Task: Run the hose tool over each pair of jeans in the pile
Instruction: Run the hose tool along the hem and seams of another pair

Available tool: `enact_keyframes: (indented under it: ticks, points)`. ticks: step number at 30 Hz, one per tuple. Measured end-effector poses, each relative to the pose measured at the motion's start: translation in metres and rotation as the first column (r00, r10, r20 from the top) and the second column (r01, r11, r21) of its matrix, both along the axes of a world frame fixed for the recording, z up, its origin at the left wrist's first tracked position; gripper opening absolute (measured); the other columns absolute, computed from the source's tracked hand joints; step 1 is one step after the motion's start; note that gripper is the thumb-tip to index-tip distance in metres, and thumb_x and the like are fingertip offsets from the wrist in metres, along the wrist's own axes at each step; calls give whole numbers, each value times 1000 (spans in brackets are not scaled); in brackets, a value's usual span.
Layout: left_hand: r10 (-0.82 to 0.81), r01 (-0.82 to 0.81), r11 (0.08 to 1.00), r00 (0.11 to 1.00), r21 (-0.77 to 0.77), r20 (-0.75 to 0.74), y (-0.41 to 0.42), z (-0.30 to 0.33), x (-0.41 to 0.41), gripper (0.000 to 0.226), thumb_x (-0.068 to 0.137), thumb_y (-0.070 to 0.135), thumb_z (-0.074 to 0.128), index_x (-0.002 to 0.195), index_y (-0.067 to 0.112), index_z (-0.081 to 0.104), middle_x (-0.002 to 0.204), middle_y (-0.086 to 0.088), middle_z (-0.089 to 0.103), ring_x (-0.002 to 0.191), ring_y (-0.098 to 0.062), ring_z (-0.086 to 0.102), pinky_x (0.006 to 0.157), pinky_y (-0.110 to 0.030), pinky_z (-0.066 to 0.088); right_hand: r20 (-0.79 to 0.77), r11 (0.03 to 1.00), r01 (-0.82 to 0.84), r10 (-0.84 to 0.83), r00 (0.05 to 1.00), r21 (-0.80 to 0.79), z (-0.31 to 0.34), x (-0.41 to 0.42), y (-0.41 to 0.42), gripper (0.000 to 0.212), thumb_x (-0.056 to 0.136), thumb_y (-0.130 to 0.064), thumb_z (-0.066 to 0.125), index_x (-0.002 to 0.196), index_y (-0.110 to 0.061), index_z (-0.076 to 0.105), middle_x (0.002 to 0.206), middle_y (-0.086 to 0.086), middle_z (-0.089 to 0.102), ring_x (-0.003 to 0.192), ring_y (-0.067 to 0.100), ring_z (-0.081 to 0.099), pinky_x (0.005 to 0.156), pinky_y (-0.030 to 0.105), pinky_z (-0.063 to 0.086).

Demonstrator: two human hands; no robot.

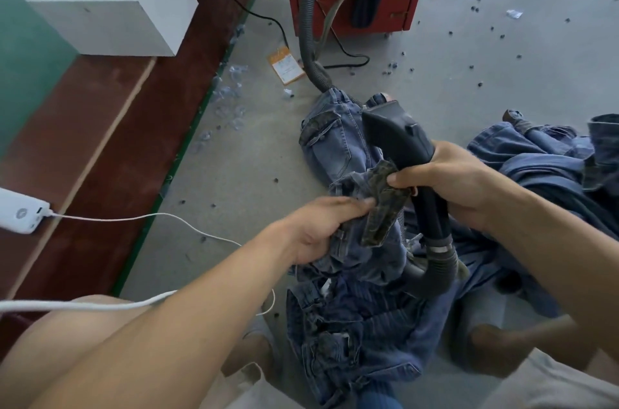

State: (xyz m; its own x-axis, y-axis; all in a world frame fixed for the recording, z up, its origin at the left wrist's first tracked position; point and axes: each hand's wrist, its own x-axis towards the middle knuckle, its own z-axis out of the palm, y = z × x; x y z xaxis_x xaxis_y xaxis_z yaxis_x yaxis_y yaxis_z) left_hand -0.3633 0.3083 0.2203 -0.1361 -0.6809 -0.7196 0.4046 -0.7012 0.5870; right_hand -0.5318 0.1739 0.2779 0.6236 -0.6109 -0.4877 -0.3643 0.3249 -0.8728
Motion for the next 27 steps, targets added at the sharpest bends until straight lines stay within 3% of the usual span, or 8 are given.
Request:
enact_keyframes:
  ticks: [2,4,6,8,10,13,21,27]
  points:
    - [181,-182,980,983,-76,-16,-5,0,3,32,95,26,69,120,5,69,115,-19,74,100,-35,70,97,-61,52,-30,999,31,-32,999,-11,-2,-5,-4,24,84,9,73,78,-10,59,58,0,60,52,11,59,50,25,50]
    - [390,-403,907,913,-118,-119,-8,0,10,10,95,13,65,104,16,63,106,-13,72,92,-31,71,88,-56,57,-71,997,79,-81,994,-22,-5,-11,-8,22,84,7,73,80,-11,61,58,0,61,52,12,60,49,28,50]
    - [487,-519,850,841,-92,-236,-6,1,19,17,90,8,64,86,23,58,100,-8,72,86,-26,73,78,-47,61,-111,991,131,-132,985,-12,-10,-17,-9,19,84,7,74,85,-9,63,60,2,62,52,14,61,49,30,51]
    - [414,-447,894,856,-38,-309,-1,6,21,12,91,19,65,100,15,73,112,-14,73,99,-31,74,84,-47,62,-144,988,151,-151,978,-8,-15,-20,-6,19,83,5,76,89,-9,65,61,3,64,54,16,62,52,32,52]
    - [271,-281,960,909,16,-316,7,7,15,47,92,36,70,126,3,71,129,-20,69,117,-34,68,96,-46,58,-163,991,125,-131,978,-46,-19,-21,-2,23,81,5,79,93,-10,66,64,1,66,59,17,64,62,38,57]
    - [164,-144,986,932,87,-324,15,9,1,38,91,32,72,115,4,77,122,-20,73,106,-31,74,87,-43,61,-181,993,30,-51,982,-115,-20,-19,3,28,80,1,82,98,-14,67,68,-4,69,66,14,68,78,46,60]
    - [373,-410,911,860,-37,-348,11,15,28,51,109,33,34,135,-1,62,138,-23,62,126,-38,63,104,-51,48,-373,834,-103,-130,919,-542,3,-25,1,39,87,-41,77,112,-30,50,76,-3,72,63,7,68,61,35,55]
    - [359,-442,891,828,-107,-431,14,23,34,53,104,36,37,143,3,53,145,-22,58,131,-38,59,105,-54,49,-444,627,-386,71,893,-677,36,-52,9,26,78,-63,69,94,-50,53,81,-35,64,65,-8,63,51,22,41]
